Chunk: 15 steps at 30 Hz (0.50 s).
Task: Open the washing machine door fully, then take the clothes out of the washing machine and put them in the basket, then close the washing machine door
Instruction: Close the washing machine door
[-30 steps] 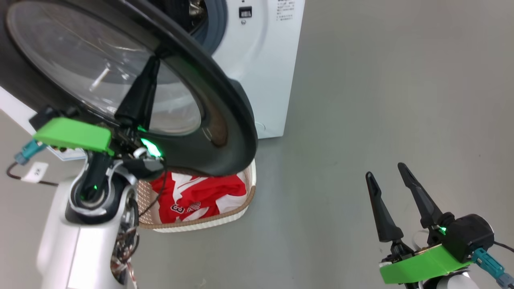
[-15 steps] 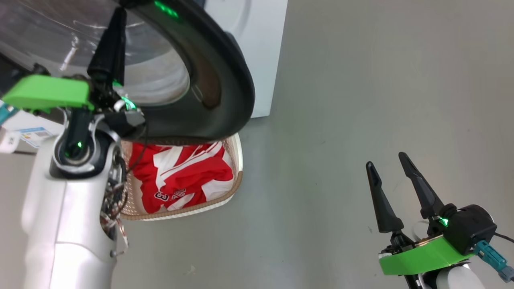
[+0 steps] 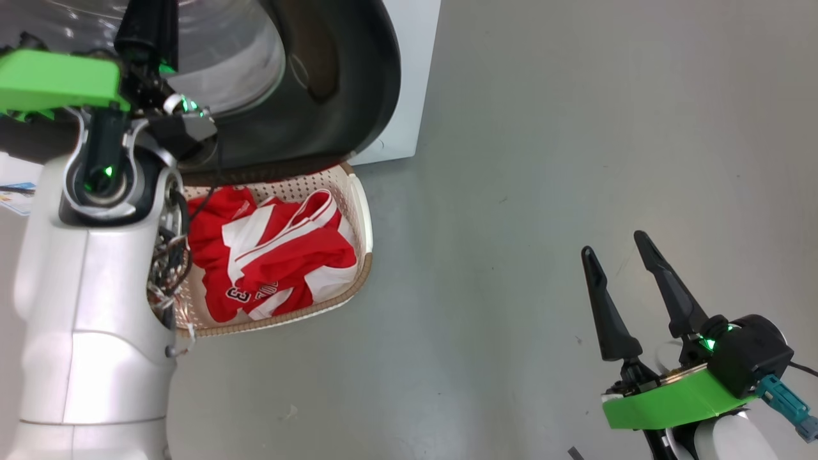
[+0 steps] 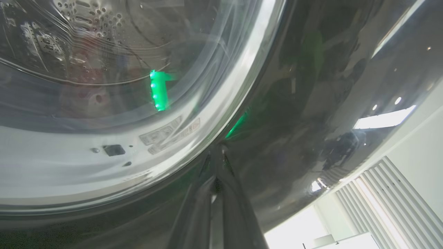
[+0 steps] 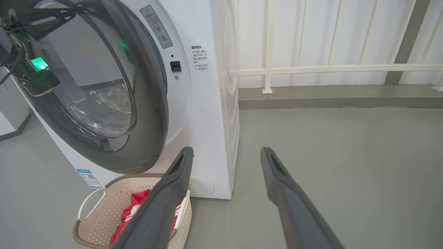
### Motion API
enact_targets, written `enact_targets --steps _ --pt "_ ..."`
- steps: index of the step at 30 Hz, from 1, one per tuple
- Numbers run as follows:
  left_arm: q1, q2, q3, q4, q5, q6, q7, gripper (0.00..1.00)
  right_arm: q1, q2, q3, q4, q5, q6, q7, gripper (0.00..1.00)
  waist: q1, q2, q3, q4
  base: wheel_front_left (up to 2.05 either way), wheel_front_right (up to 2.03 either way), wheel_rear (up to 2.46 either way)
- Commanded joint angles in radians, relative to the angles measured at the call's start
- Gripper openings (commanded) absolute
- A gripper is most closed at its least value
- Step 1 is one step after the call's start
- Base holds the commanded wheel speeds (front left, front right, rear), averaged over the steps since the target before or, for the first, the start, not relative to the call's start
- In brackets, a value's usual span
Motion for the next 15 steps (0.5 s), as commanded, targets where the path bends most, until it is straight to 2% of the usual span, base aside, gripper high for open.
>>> enact_targets --steps 1,15 --pt "-0.037 0.024 0.015 -0.019 0.009 -0.018 0.003 0.0 -0.031 -0.01 0.023 -0.027 0.008 0.006 -0.006 1.0 0.0 -0.0001 0.008 -0.004 0.0 0.0 0.0" --pt "-0.098 0.021 -0.005 0.041 0.025 -0.04 0.012 0.0 -0.043 -0.01 0.032 -0.021 0.013 0.006 -0.006 1.0 0.0 -0.0001 0.024 -0.019 0.0 0.0 0.0"
